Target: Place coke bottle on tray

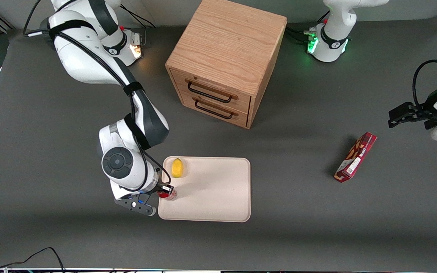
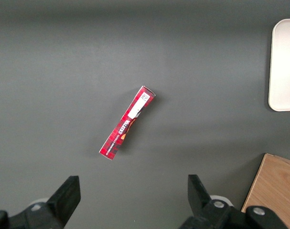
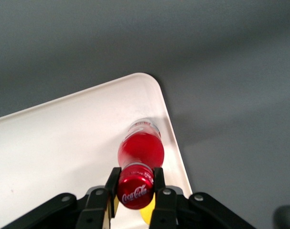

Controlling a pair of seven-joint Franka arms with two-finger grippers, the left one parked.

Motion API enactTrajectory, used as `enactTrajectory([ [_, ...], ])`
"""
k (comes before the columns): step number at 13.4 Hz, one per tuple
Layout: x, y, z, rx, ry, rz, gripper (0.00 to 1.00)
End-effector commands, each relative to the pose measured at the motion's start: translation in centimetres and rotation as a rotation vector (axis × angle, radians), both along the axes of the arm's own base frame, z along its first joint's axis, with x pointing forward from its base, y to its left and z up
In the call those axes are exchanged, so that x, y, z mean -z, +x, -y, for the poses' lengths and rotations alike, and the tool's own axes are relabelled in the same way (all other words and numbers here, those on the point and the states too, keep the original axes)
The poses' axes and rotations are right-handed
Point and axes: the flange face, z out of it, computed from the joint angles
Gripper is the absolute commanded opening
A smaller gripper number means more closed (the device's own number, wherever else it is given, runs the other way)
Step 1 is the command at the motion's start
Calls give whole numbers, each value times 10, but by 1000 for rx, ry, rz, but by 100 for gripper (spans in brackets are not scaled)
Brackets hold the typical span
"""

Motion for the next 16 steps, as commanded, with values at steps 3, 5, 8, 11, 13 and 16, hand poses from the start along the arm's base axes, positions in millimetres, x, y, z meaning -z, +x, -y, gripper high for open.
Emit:
enactTrajectory([
  [3,-21,2,11,27,-37,16,100],
  [5,-62,-31,41,14,-61,-58,100],
  [8,-135,-112,117,-76,-38,-99,100],
  [11,-191,-189,208,-213,-13,-77,100],
  [13,-218,-229,261,-272,-15,-39,100],
  [16,-251,-230,306,-231,47,-42,100],
])
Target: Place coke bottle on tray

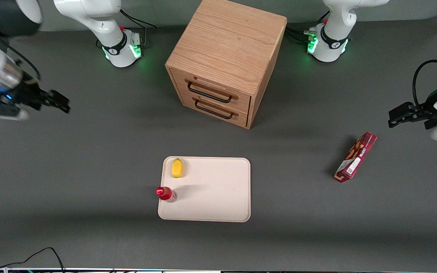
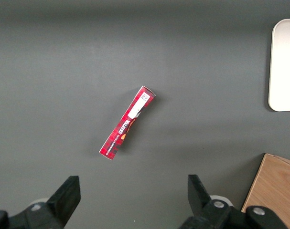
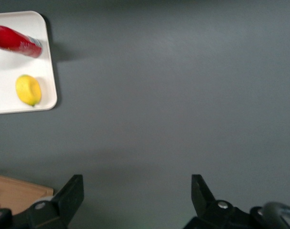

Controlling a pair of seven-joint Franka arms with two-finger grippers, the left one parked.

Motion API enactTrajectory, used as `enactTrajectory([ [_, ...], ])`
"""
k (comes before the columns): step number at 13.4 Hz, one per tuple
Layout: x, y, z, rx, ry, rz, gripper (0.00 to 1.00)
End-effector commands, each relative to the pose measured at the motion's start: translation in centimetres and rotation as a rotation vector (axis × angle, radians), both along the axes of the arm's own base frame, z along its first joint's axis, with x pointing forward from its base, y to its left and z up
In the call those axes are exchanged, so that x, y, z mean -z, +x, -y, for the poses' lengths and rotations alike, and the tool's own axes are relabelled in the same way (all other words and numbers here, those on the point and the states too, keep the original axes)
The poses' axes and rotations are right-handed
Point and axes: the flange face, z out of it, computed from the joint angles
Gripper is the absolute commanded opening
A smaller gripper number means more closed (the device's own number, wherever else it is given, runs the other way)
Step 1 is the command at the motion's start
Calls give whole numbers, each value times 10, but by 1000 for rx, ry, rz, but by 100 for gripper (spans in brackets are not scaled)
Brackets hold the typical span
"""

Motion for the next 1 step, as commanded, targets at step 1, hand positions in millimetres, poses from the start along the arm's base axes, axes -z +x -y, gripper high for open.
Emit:
enactTrajectory([
  [1,-6,0,10,-31,45,-4,100],
])
